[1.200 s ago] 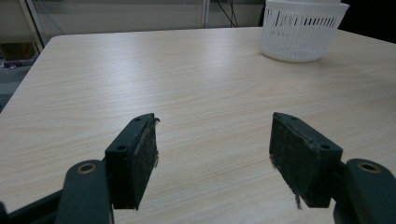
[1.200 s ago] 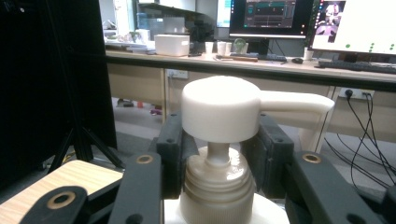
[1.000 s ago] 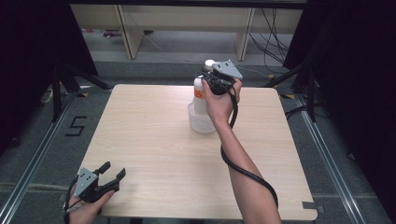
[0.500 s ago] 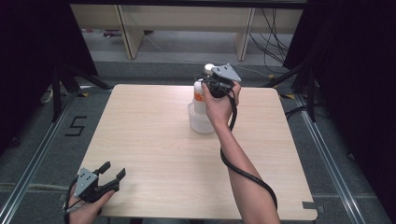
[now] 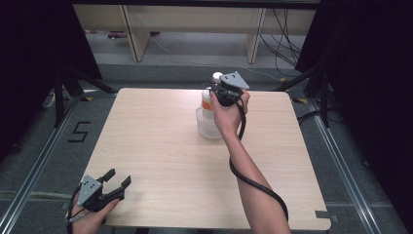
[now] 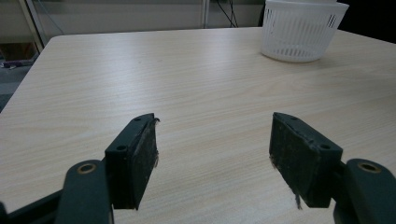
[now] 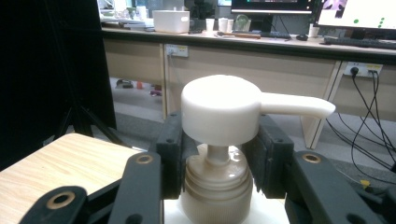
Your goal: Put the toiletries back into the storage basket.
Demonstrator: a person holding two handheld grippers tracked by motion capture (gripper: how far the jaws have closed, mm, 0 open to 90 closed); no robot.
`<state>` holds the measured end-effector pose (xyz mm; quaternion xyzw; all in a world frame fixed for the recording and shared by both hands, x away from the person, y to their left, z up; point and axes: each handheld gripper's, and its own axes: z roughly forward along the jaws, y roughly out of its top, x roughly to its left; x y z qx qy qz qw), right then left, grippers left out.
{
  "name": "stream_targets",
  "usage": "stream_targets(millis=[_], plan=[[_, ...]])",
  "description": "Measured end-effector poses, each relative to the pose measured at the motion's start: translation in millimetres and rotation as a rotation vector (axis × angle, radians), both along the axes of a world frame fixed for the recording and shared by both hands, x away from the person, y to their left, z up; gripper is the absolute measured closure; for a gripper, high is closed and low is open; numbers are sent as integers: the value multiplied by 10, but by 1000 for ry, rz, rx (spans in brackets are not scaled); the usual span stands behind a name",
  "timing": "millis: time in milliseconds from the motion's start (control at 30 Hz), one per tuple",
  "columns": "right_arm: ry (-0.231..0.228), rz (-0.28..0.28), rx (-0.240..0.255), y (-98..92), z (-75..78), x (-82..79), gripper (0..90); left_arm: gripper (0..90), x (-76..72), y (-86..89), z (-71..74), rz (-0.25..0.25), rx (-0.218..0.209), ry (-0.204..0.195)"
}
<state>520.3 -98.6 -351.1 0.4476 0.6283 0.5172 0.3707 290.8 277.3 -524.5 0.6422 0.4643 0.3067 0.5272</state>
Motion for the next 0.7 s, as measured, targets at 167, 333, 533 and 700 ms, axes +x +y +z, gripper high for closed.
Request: stream_targets(millis=[167, 333, 533, 700], plan=[[2, 3, -13, -4, -42, 9, 611, 317, 2, -2, -2, 0, -1, -2], [5, 4, -21, -5, -77, 16, 611, 317, -4, 1, 3, 3, 3, 5], [20, 2, -20, -7, -107, 14, 611, 317, -5, 1, 3, 2, 3, 5], [27, 5, -21, -10, -126, 18, 611, 317, -2, -1, 1, 1, -1, 2]])
